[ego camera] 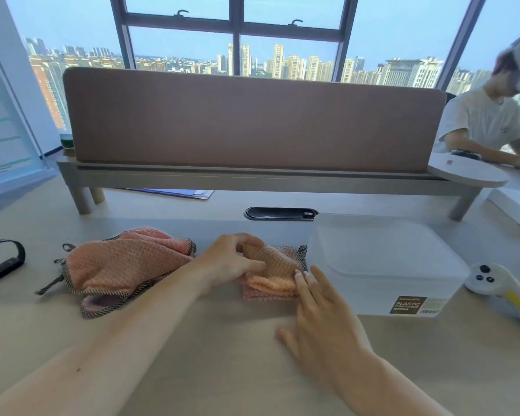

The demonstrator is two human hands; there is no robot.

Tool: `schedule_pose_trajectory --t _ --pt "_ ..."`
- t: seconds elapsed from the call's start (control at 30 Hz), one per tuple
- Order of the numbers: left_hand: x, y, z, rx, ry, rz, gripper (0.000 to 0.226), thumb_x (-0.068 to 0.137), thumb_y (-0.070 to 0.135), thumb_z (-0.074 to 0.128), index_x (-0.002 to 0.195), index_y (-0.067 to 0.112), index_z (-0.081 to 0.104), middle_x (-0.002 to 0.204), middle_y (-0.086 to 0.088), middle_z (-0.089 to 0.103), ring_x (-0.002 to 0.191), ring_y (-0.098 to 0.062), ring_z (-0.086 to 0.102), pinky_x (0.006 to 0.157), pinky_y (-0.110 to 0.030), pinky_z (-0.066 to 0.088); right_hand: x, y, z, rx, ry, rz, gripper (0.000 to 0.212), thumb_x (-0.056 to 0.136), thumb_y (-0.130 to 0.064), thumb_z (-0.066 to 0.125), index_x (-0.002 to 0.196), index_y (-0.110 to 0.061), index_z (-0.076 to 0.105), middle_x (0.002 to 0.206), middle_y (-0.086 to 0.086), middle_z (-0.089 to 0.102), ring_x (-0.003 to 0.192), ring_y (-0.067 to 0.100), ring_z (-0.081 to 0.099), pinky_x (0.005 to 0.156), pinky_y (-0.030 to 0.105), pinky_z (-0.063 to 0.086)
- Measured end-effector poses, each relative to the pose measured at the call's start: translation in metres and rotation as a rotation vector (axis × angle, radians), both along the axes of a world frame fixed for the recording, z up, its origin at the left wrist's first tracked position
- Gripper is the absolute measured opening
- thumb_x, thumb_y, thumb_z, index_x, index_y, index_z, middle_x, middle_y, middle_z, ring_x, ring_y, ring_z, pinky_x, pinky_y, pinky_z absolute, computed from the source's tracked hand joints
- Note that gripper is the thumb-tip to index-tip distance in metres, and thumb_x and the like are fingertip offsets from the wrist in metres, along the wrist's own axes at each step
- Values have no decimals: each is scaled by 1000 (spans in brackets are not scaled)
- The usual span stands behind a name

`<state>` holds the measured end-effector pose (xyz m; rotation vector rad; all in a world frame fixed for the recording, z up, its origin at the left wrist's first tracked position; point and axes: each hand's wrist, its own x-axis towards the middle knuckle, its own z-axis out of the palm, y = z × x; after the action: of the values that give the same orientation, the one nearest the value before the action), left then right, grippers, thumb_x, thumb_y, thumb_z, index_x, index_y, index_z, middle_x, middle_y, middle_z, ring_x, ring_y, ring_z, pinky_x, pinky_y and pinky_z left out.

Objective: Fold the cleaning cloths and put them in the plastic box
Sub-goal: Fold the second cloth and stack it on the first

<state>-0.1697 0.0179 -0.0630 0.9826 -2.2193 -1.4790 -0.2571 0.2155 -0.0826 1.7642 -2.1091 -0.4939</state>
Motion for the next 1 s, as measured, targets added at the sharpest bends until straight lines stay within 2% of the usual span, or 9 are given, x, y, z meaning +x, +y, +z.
schedule_pose_trajectory --t 0.07,0.13,0.37,0.47,0.53,0.63,0.77,0.87,1.0 --pt "-8 -5 4 60 -21 50 50 81 38 84 127 32 63 122 -4 65 107 -20 67 86 -32 61 -2 0 -10 -69 -129 -37 92 93 -55 7 142 15 42 157 36 30 151 42 27 121 49 -13" --pt "-19 -11 14 220 -33 62 57 79 48 84 127 27 61 118 -4 67 104 -21 69 85 -36 59 -4 0 -17 -134 -256 -58 87 89 -55 25 131 14 57 146 33 49 139 42 48 123 47 5" --pt "-55 -22 47 346 -241 -193 43 82 42 82 112 12 75 106 -5 80 99 -20 74 84 -35 58 0 -1 -24 -397 -287 20 104 72 -62 76 141 6 39 159 17 40 143 37 44 113 45 28" --pt "-53 -34 54 289 -297 -327 21 86 24 81 104 15 75 104 -3 79 96 -17 73 82 -33 58 4 1 -25 -422 -326 2 103 56 -65 82 132 1 62 156 3 48 127 37 61 103 41 52" --pt "-47 -41 59 331 -253 -358 31 86 14 79 115 11 67 105 -7 77 93 -18 72 78 -31 58 8 2 -28 -441 -401 -4 96 46 -64 86 122 -6 73 153 -5 51 110 31 72 85 34 62" --pt "-38 -47 66 362 -221 -397 56 79 13 80 129 6 56 100 -7 76 87 -16 72 73 -28 59 9 3 -27 -456 -439 32 93 42 -57 87 119 -7 75 153 -4 51 93 19 74 79 25 61" --pt "-31 -50 72 374 -267 -559 88 62 35 96 136 15 53 95 -2 76 89 -16 70 80 -32 58 8 4 -21 -443 -431 113 87 48 -53 84 120 -5 73 152 5 52 97 12 71 98 24 54" --pt "-33 -48 74 321 -318 -681 61 86 20 77 142 21 52 110 -10 75 108 -29 67 105 -50 49 2 9 -21 -408 -375 159 86 57 -54 76 126 -4 67 152 7 52 109 13 68 112 27 36" --pt "-38 -43 74 258 -294 -664 46 95 12 69 139 23 58 113 -15 76 109 -31 71 101 -49 53 -5 13 -24 -394 -418 144 85 59 -59 70 127 -7 70 154 3 50 115 11 67 112 25 32"
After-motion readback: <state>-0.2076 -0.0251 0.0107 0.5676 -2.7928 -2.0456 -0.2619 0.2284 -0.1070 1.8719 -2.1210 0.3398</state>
